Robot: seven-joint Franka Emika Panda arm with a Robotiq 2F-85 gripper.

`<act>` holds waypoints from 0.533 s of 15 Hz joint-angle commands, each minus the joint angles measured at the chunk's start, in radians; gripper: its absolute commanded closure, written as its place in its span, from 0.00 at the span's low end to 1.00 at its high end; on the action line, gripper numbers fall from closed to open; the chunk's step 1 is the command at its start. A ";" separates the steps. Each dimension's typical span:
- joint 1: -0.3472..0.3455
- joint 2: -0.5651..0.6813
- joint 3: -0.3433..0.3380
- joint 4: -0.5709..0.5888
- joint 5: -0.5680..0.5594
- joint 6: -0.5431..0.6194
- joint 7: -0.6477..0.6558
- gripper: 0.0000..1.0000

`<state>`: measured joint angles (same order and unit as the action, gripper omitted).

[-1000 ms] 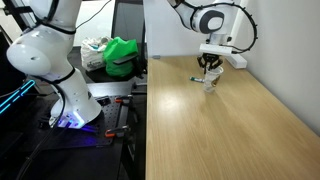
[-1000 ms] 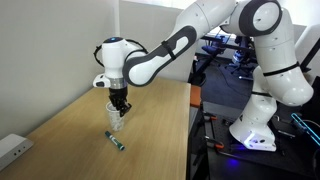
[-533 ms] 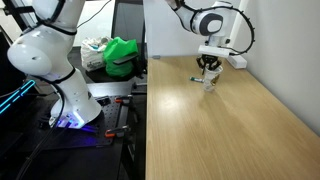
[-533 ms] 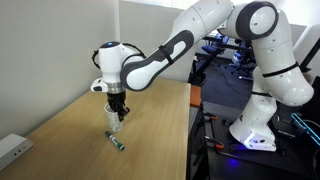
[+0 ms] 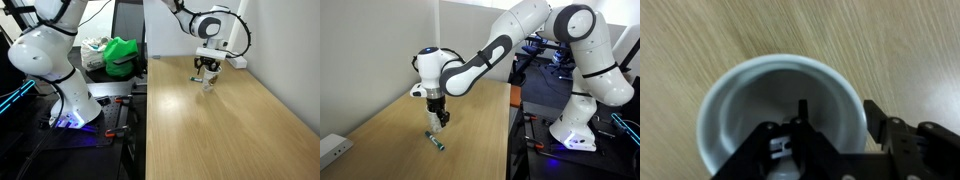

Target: Move the cup closer to the marker

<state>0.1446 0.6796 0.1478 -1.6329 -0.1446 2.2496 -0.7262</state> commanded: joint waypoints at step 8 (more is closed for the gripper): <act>0.004 -0.050 0.006 -0.017 -0.030 0.051 0.092 0.44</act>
<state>0.1497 0.6646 0.1478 -1.6300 -0.1487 2.2769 -0.6756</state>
